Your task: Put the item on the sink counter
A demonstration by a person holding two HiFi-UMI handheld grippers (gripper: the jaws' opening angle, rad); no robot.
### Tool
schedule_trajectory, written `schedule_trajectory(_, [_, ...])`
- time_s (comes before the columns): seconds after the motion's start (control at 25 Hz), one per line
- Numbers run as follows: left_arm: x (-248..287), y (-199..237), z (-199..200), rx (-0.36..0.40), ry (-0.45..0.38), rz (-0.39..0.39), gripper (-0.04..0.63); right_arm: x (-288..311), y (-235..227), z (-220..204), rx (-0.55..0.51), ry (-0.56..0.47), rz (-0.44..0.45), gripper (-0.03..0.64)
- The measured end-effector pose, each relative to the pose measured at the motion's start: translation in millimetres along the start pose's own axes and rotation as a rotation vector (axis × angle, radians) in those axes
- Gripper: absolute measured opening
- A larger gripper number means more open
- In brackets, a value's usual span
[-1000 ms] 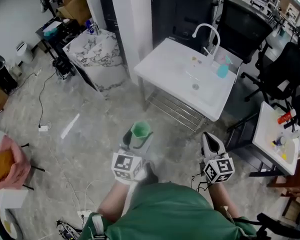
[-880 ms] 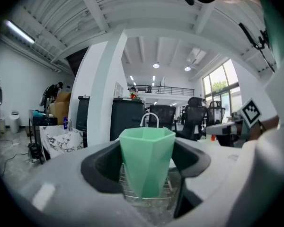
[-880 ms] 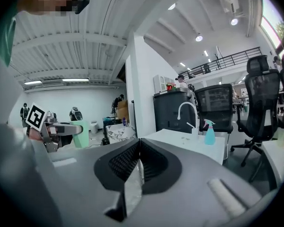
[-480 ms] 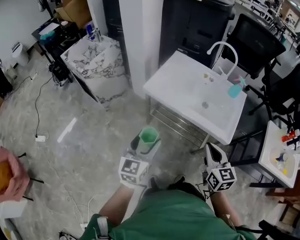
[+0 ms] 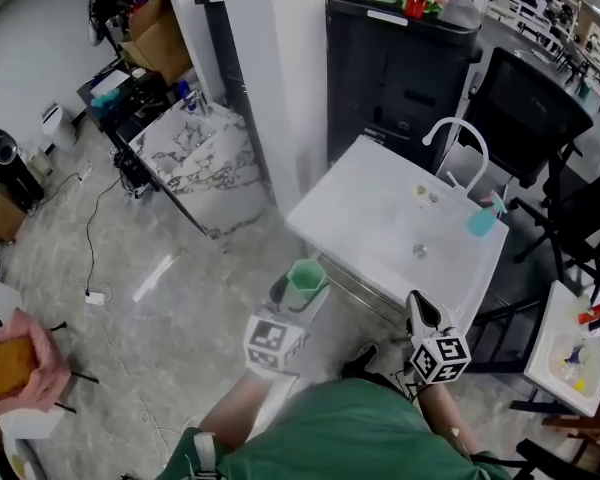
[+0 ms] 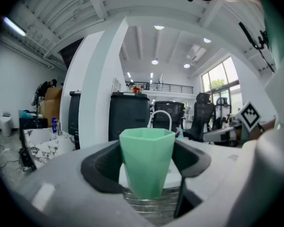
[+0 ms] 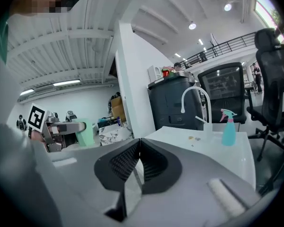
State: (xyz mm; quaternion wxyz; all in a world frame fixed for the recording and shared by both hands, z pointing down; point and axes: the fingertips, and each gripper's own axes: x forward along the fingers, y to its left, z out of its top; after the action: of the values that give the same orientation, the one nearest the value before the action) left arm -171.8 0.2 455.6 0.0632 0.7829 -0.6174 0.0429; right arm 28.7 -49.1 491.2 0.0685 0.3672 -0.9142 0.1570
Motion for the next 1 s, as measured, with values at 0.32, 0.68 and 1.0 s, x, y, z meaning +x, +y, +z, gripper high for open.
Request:
schedule_trajectory(0.32, [131.5, 2.2, 31.3, 0.011, -0.01, 0.032, 0.311, 49.9, -94.5, 48.6, -0.001, -0.031, 0.02, 0.002])
schedule_trajectory(0.68, [246.7, 35.0, 57.2, 0.039, -0.008, -0.053, 0.311, 79.6, -159.2, 58.9, 0.055, -0.021, -0.083, 0.002])
schedule_trajectory(1.0, [361.5, 72.4, 48.4, 0.061, -0.016, -0.213, 0.311, 102.2, -198.8, 66.9, 0.08, -0.009, -0.289, 0.002])
